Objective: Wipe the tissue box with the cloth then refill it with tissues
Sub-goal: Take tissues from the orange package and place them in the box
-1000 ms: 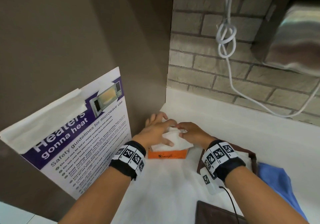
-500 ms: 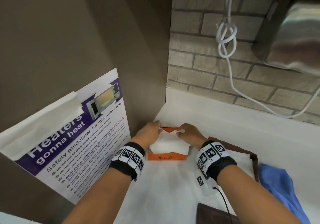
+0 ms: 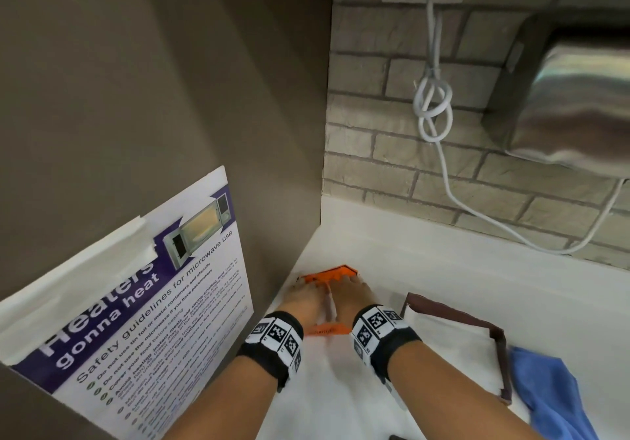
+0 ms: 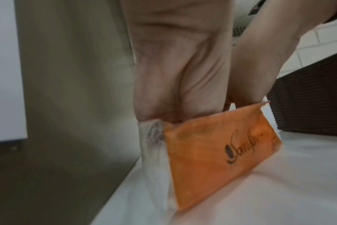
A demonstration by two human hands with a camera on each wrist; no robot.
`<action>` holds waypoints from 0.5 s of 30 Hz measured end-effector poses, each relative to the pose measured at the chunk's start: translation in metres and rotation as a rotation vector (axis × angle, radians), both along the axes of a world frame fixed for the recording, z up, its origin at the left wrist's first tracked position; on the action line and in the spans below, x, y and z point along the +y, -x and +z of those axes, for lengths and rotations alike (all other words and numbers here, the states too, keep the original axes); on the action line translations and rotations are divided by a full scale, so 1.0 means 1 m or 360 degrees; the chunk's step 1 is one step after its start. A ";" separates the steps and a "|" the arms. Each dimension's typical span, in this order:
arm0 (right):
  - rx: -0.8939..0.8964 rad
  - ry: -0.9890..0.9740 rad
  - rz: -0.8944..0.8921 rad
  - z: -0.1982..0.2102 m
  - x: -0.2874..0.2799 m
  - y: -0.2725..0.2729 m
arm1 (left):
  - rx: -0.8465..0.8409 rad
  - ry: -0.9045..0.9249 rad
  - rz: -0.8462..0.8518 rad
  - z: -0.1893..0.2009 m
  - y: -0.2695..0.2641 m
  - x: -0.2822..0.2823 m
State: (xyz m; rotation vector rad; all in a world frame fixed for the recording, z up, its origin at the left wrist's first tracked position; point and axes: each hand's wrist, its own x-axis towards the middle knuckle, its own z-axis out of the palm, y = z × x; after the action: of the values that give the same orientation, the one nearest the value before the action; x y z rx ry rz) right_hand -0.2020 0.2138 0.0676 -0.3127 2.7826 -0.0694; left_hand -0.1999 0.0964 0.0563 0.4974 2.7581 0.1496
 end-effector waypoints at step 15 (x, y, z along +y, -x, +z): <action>-0.0326 0.0022 -0.0247 -0.016 0.004 0.042 | -0.0071 -0.0392 0.0303 -0.038 0.022 -0.015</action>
State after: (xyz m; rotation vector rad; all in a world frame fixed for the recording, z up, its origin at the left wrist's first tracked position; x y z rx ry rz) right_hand -0.2439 0.2173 0.0514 -0.0865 2.5983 -0.1494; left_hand -0.2220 0.0812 0.0184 0.2854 2.7530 0.5439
